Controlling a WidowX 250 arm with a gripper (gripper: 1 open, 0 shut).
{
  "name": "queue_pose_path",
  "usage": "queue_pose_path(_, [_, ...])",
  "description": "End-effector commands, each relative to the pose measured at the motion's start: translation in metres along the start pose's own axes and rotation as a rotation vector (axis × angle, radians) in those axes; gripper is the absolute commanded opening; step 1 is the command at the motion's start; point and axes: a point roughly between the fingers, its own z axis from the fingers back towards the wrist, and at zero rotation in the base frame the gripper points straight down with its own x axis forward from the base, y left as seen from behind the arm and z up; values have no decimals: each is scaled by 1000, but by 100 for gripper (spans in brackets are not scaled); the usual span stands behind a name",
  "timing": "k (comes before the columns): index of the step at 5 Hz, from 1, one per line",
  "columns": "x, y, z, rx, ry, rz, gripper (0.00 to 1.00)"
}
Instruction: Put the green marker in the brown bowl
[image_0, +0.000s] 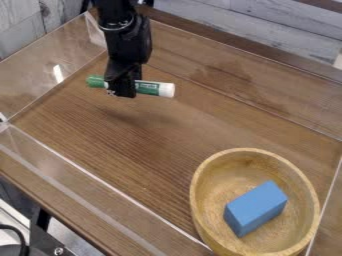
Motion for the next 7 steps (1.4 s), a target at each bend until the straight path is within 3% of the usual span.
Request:
queue_pose_path(1, [7, 5, 18, 68, -7, 3, 0])
queue_pose_path(4, [29, -11, 27, 95, -21, 20, 0])
queue_pose_path(6, [53, -28, 35, 114, -35, 46, 0])
queue_pose_path(7, [73, -41, 41, 123, -45, 65, 0])
